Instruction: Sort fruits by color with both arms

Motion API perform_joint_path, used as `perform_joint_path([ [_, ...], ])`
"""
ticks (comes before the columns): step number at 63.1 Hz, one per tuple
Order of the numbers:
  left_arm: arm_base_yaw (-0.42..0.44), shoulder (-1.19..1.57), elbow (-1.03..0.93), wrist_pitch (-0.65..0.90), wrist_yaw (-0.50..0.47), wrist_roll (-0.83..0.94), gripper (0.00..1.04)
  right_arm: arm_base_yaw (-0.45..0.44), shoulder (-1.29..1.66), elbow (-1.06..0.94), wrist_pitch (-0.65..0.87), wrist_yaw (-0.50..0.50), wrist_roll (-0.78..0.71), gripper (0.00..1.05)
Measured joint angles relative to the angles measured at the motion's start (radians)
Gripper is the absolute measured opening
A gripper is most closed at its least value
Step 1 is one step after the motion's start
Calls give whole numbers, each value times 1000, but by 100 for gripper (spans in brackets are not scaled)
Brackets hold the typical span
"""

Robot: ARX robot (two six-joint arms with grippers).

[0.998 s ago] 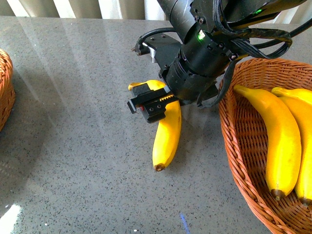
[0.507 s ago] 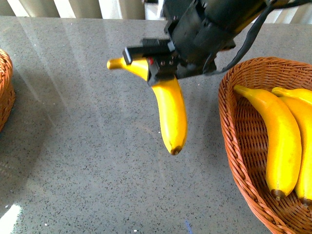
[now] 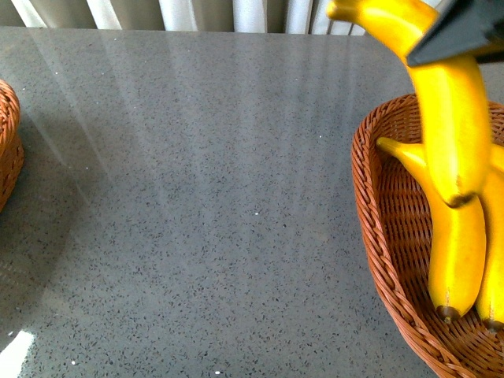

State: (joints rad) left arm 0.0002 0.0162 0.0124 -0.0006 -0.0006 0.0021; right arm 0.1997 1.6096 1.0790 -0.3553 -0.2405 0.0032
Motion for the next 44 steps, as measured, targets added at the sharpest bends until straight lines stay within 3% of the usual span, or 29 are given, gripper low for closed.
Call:
perform_joint_path([
  [16,0,0,0,0,0,0,96,-159,-128,-228,7,-37,-45,35],
  [33,0,0,0,0,0,0,96,-187,-161,-358,48,-23,-42,36],
  [40,0,0,0,0,0,0,96,-188,-161,-363,80,-18,-29,60],
  [44,0,0,0,0,0,0,96,-189,-161,-366,95,-18,-19,69],
])
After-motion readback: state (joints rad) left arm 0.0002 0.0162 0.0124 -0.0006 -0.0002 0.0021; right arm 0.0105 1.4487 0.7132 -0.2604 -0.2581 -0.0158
